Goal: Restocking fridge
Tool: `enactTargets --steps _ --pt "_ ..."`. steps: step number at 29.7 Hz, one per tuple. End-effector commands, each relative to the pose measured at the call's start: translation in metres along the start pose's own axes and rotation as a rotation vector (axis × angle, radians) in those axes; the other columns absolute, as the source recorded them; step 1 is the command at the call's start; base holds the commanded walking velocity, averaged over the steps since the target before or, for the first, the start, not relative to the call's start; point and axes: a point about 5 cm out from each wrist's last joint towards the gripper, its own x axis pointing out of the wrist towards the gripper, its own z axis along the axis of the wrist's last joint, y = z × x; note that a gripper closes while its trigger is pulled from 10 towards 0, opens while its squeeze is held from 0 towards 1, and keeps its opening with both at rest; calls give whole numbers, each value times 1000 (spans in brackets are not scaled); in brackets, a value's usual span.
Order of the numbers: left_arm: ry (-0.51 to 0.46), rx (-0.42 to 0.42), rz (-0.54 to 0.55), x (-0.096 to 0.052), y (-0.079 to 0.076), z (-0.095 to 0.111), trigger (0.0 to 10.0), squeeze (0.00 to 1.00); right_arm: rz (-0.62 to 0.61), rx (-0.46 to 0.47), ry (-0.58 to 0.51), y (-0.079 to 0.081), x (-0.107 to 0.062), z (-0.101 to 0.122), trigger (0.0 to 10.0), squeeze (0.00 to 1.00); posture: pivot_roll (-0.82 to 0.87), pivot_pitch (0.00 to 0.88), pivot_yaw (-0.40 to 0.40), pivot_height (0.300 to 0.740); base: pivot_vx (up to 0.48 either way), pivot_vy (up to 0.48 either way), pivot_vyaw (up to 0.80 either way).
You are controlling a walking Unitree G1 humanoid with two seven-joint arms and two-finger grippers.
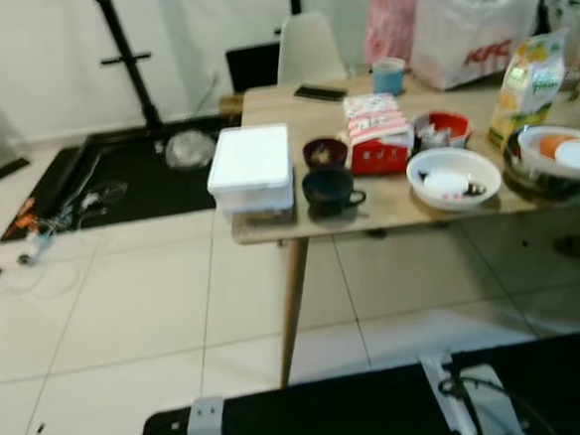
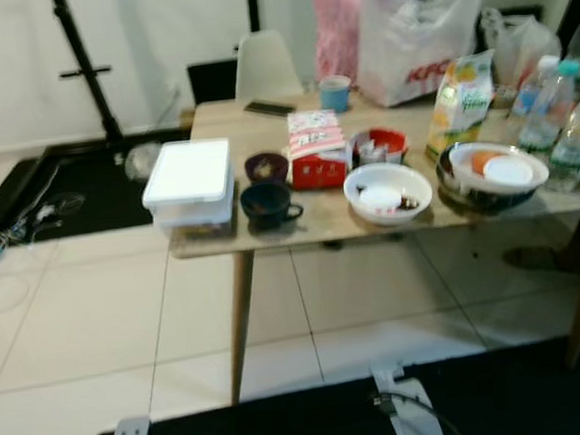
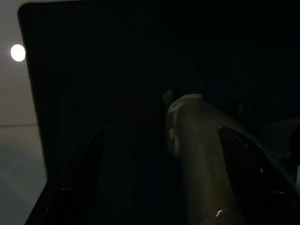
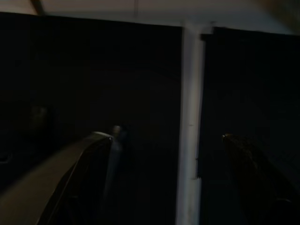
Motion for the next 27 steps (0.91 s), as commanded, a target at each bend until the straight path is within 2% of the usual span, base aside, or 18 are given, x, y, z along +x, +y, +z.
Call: enactTargets --steps 1,16,27 --pt "1 5 15 0 3 1 10000 0 8 -15 -24 2 0 6 10000 0 4 0 52 740 0 0 0" --pt "1 -2 26 0 3 0 10000 0 41 -18 -51 4 0 10 10000 0 3 0 51 740 0 0 0" --pt "2 -4 27 0 3 -1 10000 0 57 -19 -52 5 0 11 10000 0 2 0 53 740 0 0 744"
